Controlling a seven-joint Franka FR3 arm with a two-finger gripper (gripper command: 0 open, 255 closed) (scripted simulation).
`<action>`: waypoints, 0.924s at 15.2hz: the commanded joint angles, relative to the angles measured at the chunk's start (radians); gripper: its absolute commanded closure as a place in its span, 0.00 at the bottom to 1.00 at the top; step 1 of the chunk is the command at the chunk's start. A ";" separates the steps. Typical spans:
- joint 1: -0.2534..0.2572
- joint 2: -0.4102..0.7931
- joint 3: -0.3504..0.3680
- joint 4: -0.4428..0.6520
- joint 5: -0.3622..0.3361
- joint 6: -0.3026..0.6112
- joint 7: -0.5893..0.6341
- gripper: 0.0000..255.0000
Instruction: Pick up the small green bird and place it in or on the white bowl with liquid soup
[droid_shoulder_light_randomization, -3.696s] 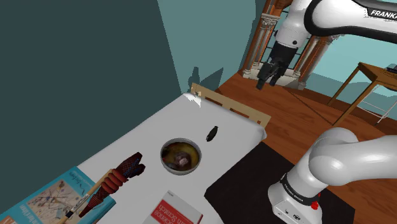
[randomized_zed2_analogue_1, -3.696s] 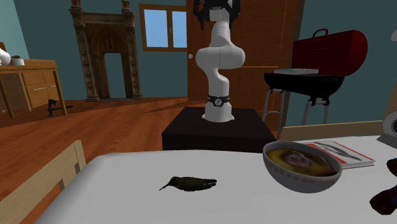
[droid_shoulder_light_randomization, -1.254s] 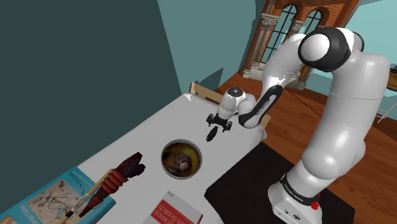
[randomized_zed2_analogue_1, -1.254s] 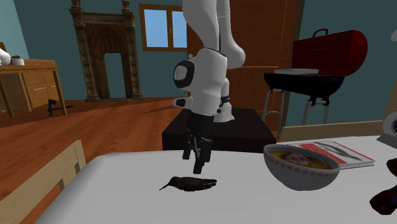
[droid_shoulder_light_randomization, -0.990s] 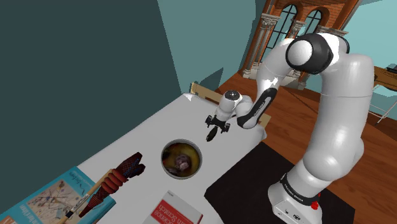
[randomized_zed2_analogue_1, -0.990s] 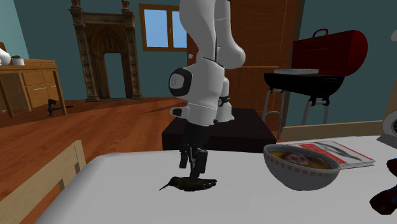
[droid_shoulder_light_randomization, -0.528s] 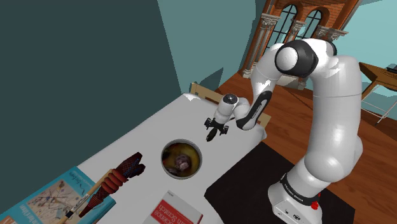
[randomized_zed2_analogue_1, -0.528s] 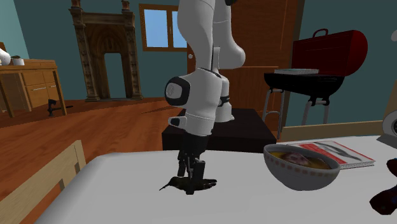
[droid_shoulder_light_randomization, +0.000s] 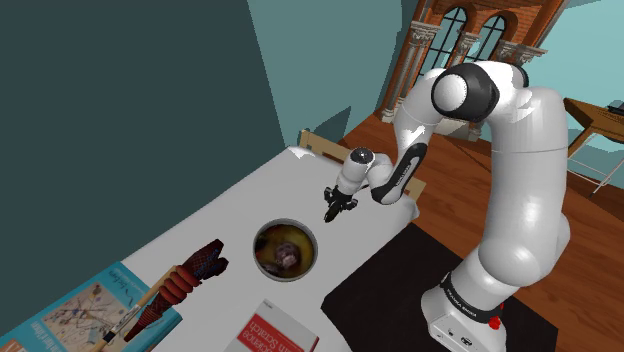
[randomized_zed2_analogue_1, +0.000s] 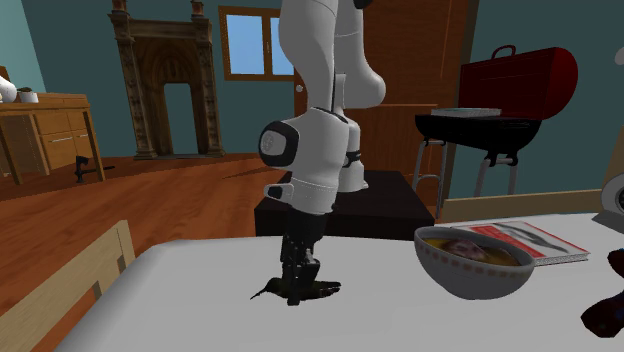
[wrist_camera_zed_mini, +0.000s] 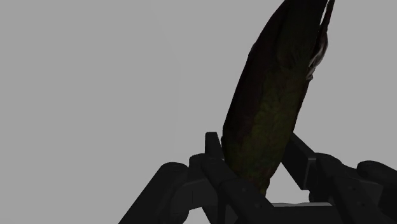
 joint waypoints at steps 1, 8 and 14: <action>0.000 0.000 0.000 0.000 0.000 0.000 0.000 1.00; -0.013 -0.017 0.015 -0.011 0.021 -0.010 -0.026 1.00; -0.093 -0.118 0.105 -0.074 0.149 -0.066 -0.173 1.00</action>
